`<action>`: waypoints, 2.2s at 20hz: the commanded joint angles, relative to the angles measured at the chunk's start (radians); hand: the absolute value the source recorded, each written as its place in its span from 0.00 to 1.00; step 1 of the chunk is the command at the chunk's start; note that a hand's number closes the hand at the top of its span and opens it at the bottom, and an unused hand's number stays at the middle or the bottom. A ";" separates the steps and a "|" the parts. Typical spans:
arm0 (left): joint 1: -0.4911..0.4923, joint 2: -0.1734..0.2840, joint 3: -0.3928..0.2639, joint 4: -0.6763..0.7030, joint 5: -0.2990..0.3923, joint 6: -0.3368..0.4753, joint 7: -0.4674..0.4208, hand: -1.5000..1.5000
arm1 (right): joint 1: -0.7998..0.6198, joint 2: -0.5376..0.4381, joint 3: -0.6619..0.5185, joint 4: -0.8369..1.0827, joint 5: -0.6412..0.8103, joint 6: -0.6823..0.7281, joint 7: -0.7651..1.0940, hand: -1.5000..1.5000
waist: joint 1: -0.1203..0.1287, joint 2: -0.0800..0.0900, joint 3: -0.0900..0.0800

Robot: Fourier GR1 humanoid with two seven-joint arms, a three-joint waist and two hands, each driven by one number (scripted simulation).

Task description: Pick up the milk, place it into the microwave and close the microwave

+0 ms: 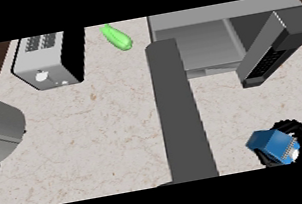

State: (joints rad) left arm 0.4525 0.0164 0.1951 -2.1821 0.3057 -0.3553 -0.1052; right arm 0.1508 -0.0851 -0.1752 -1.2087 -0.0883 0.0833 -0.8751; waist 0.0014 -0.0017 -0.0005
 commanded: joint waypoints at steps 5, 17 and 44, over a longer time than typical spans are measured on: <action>0.038 -0.013 0.024 0.022 0.028 -0.065 -0.060 0.00 | -0.192 -0.060 -0.021 0.140 -0.014 0.064 -0.003 1.00 | 0.009 0.002 0.001; 0.003 -0.011 0.022 -0.057 0.064 -0.012 0.086 0.00 | -0.240 -0.046 0.057 -0.030 0.009 0.077 0.133 1.00 | 0.004 0.001 0.001; -0.064 0.027 0.114 0.045 0.114 -0.102 0.063 0.00 | -1.054 -0.043 -0.051 0.805 0.200 -0.269 0.203 1.00 | 0.052 0.018 0.002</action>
State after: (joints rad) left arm 0.3820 0.0449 0.3208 -2.0912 0.4011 -0.4590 -0.0741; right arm -0.8093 -0.1250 -0.2053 -0.5499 0.0890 -0.1332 -0.6146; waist 0.0399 0.0124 0.0012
